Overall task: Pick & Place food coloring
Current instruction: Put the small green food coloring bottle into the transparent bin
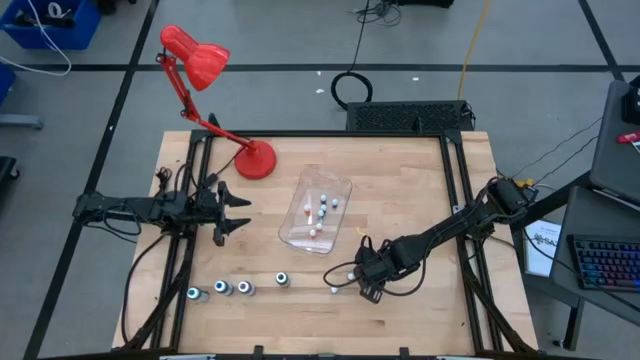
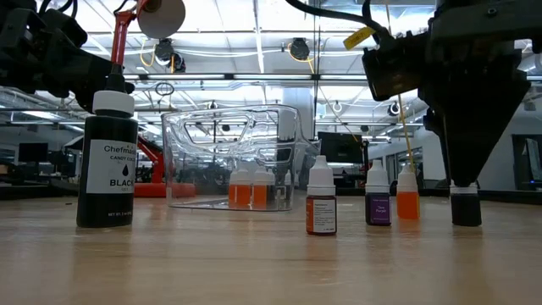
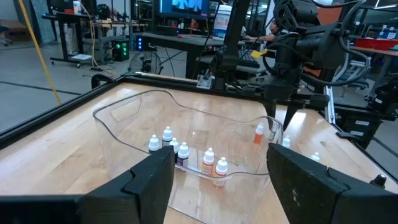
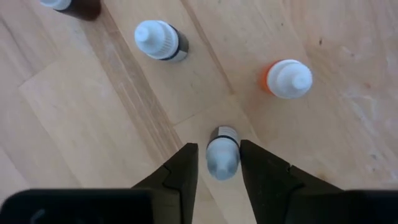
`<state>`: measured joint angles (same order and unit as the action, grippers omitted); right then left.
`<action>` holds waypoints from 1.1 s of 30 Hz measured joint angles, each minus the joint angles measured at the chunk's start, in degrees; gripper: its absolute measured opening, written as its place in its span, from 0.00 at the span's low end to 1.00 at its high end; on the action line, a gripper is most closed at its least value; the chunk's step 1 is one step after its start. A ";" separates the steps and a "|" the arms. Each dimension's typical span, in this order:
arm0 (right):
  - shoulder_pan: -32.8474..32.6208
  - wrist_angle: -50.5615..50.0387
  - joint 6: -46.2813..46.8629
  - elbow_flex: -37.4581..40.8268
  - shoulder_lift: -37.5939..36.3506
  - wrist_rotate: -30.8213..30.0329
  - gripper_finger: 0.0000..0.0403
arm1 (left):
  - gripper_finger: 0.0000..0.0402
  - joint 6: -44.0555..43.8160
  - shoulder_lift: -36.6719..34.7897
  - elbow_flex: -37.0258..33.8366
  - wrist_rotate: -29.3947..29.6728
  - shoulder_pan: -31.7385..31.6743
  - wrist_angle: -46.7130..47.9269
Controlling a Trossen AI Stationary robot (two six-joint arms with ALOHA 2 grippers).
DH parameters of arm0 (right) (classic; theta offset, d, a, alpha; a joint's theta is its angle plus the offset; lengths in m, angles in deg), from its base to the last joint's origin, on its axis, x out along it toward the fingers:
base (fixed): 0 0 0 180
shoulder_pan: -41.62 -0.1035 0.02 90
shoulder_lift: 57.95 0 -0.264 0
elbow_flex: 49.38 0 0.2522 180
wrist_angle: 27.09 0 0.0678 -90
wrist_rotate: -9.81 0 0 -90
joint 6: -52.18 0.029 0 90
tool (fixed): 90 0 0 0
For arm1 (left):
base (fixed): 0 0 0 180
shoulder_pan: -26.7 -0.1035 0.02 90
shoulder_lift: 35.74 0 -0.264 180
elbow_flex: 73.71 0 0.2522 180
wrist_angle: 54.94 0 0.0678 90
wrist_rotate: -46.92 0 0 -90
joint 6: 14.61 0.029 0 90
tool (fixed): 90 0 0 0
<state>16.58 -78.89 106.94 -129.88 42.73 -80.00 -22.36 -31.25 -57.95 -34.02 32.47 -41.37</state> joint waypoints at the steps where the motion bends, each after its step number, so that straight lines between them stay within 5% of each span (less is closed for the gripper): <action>1: 0.00 -0.10 0.02 0.00 0.00 0.00 0.25 | 0.63 0.00 0.00 -0.02 0.00 0.01 0.00; 9: 0.00 -0.89 -1.05 -0.02 -0.02 -0.77 0.10 | 0.63 0.00 0.00 -0.02 0.00 0.00 0.00; 19: -0.02 -1.77 -5.55 -1.93 -4.52 -2.21 0.10 | 0.63 0.00 0.00 -0.02 0.00 -0.02 0.00; 26: 3.99 -2.16 -20.12 -12.82 -10.31 -9.83 0.10 | 0.63 0.00 0.00 -0.02 0.00 -0.01 0.02; 33: 15.28 -12.31 -35.70 -29.83 -6.87 -10.36 0.10 | 0.63 0.00 0.00 -0.01 0.00 0.01 0.03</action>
<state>31.86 -91.20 71.24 -159.72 35.87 -90.36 -22.36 -31.25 -57.96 -34.02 32.48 -41.34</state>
